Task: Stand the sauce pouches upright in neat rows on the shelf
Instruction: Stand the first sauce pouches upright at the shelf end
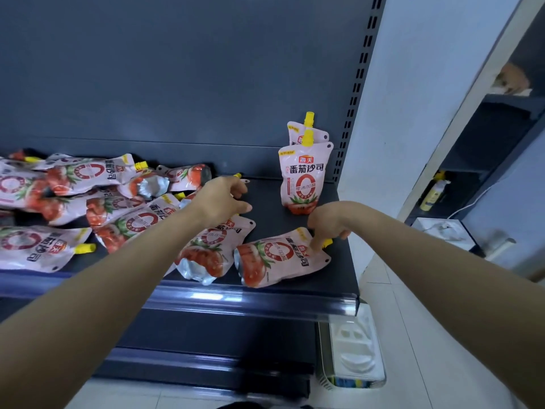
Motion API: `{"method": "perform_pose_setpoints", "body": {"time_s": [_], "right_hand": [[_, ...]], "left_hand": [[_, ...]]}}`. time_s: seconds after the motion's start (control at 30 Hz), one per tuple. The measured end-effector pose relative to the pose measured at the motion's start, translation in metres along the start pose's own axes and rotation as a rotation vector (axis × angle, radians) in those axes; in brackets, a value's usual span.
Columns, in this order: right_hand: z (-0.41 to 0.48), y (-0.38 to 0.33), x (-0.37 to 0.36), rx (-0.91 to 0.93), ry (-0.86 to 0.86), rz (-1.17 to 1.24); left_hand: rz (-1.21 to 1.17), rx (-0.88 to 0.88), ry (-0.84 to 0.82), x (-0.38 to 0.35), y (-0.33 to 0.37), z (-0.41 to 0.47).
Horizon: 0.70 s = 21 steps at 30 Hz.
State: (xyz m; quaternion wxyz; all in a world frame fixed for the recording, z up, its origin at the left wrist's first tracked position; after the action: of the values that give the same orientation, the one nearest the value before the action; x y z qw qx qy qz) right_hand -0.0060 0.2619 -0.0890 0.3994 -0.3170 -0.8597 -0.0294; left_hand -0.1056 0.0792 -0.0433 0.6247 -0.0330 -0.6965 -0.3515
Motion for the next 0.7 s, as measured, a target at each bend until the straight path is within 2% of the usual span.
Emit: {"method": "perform_pose_setpoints", "body": {"time_s": [0.13,0.4,0.57,0.7], "right_hand": [[-0.010,0.000,-0.003,-0.079,0.013,0.061],[-0.028,0.006,-0.021,-0.283,0.050,0.301],[-0.026,0.008,-0.029,-0.353,0.107,0.539],[-0.027,0.007,-0.036,-0.406,0.152,0.570]], "left_hand": [[0.054,-0.025,-0.035,-0.001,-0.014,0.000],[0.467,-0.132,-0.103,0.004,-0.033,0.005],[0.587,-0.190,-0.149,0.005,-0.041,0.009],[0.608,-0.308,-0.228,-0.004,-0.042,0.011]]}}
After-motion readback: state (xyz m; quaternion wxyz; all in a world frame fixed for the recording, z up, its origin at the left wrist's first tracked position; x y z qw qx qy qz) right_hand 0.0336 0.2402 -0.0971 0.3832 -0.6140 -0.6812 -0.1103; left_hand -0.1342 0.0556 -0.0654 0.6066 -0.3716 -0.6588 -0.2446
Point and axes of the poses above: each hand's wrist, its own z-axis towards the middle knuckle, its own x-axis out of the back of the hand, y = z × x, the point moved 6 cm from there along z, towards the middle knuckle, and after that the axes turned 13 degrees about z, right-handed, at the moved point
